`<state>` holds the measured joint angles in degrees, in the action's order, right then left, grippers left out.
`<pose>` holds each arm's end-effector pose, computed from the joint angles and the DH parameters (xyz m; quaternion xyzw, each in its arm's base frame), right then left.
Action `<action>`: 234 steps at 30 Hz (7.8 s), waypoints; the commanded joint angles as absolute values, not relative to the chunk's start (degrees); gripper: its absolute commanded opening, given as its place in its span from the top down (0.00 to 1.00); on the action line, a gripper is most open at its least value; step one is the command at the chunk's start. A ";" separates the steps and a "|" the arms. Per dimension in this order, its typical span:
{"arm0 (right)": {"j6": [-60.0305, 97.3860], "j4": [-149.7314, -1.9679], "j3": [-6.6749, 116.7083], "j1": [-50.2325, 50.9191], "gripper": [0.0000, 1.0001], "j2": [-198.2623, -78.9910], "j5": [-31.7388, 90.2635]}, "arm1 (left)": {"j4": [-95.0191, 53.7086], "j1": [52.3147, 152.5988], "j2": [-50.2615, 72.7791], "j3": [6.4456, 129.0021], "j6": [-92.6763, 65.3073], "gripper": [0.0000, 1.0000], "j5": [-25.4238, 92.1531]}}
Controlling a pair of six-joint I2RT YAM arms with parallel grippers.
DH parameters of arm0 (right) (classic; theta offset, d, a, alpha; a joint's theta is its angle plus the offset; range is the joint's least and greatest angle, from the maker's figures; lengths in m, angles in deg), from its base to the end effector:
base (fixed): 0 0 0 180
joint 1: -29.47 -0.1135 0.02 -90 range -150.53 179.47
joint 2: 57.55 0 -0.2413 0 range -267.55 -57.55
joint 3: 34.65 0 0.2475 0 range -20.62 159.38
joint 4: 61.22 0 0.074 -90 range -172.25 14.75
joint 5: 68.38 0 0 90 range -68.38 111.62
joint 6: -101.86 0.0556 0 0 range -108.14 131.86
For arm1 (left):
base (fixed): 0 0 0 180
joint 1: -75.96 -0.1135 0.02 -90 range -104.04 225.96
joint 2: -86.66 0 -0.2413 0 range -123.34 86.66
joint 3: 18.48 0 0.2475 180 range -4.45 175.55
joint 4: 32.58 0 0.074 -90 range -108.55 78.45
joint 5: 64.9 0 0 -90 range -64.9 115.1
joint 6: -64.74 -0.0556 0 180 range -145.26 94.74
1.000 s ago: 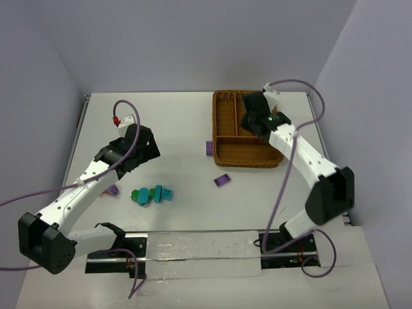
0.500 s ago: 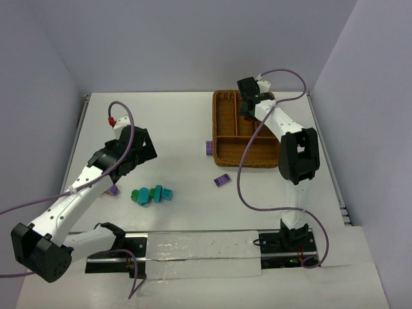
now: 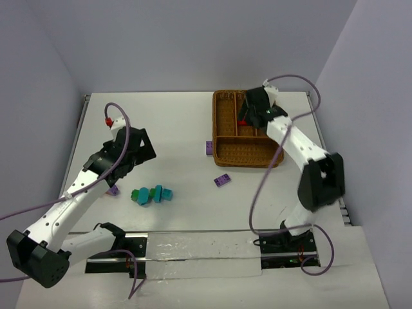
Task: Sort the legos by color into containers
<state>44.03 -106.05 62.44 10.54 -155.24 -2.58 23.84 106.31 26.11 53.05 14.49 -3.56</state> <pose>0.3737 0.1041 0.2612 0.1833 0.8896 -0.0151 0.4182 0.2124 -0.0934 0.2833 -0.1670 0.8858 -0.0235 0.4322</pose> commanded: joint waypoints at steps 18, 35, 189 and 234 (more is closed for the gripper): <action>74.60 -99.00 29.00 -18.98 0.16 -142.79 1.66 | 22.27 107.25 24.01 52.68 15.71 0.01 -4.79; 74.17 -100.86 38.59 -19.16 0.16 -156.55 -7.71 | 22.38 107.33 25.49 51.27 15.57 0.01 -5.31; 45.40 -106.50 39.62 2.63 0.12 -124.82 5.93 | 11.13 115.77 -34.32 90.12 5.26 0.27 5.83; 54.77 -115.79 38.22 2.65 0.12 -97.34 -15.58 | -8.59 116.74 -46.89 130.38 17.61 1.00 38.38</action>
<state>51.50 -114.46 40.01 2.97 -100.96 -10.23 2.19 116.42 -43.14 128.22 11.56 32.60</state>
